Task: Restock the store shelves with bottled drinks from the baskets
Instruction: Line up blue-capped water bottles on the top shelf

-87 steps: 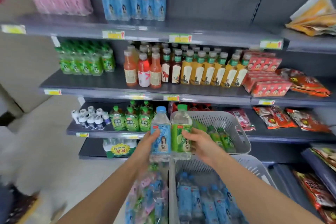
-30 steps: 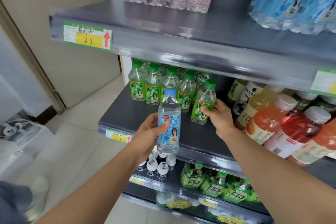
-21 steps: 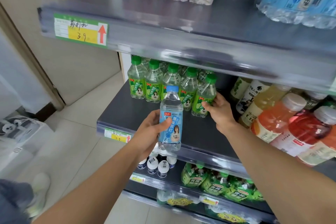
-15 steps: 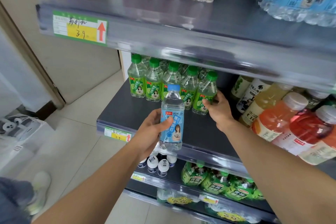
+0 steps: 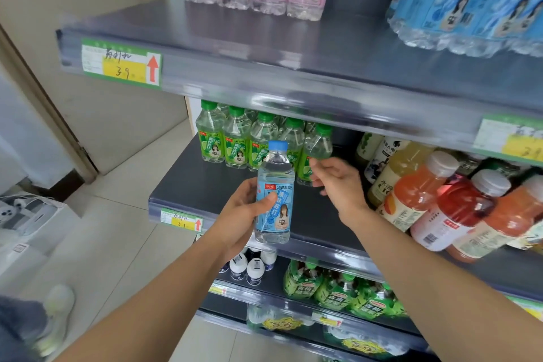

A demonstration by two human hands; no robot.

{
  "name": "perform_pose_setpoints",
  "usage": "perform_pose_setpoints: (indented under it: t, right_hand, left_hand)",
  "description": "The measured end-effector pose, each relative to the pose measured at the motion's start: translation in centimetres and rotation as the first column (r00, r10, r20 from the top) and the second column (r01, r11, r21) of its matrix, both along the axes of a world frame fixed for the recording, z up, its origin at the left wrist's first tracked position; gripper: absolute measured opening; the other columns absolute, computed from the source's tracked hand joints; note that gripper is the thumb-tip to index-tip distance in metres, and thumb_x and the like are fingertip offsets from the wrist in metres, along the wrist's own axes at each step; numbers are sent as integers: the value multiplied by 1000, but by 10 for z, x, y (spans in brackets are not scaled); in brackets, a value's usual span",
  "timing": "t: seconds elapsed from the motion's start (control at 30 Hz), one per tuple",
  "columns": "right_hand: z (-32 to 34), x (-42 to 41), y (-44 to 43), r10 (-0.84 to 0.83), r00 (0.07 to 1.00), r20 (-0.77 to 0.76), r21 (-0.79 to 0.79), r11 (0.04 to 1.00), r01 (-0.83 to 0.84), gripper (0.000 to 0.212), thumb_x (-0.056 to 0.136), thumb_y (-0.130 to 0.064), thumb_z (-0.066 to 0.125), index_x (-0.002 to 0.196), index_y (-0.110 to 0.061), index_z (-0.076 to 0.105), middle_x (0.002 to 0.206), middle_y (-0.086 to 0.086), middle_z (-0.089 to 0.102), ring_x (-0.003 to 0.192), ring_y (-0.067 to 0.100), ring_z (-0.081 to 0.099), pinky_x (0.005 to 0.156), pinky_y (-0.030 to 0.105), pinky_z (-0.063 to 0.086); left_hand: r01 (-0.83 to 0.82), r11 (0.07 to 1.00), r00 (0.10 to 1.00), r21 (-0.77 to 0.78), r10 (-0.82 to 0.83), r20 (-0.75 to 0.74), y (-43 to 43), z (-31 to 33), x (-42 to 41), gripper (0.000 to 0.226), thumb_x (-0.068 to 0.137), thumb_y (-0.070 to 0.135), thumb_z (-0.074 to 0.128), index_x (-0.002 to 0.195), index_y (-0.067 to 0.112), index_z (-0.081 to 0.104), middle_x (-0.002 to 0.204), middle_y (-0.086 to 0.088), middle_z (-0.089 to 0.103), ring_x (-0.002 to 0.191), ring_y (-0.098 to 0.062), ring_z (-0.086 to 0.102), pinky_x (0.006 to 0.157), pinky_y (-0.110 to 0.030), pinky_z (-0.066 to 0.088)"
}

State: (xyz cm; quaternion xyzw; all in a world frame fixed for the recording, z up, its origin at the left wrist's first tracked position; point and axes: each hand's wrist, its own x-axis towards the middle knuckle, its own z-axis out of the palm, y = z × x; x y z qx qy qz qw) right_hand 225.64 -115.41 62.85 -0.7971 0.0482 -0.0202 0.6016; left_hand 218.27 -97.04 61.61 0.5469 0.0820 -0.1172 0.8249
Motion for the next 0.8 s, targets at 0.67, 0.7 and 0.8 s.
perform_pose_setpoints:
  t: [0.67, 0.7, 0.8]
  right_hand:
    - [156, -173, -88, 315, 923, 220, 99, 934, -343, 55, 71, -4, 81, 122, -16, 62, 107, 5, 71, 98, 25, 67, 81, 32, 57]
    - [166, -180, -96, 298, 925, 236, 111, 937, -330, 53, 72, -2, 80, 120, -16, 62, 107, 4, 71, 97, 22, 67, 76, 26, 56]
    - [196, -199, -120, 272, 925, 266, 109, 945, -309, 52, 75, -2, 78, 122, -19, 62, 110, 0, 71, 100, 16, 68, 79, 25, 57]
  left_hand:
    - [59, 990, 950, 127, -94, 296, -93, 146, -130, 59, 71, 10, 74, 127, 15, 55, 115, -14, 67, 108, -31, 64, 92, -47, 51]
    - [63, 988, 946, 138, -103, 308, -102, 157, -134, 60, 71, 11, 73, 128, 16, 56, 116, -14, 67, 108, -31, 64, 93, -47, 51]
    - [48, 976, 924, 212, -124, 362, -127, 186, -144, 51, 77, 9, 72, 125, 19, 60, 113, -12, 68, 107, -28, 65, 92, -41, 53]
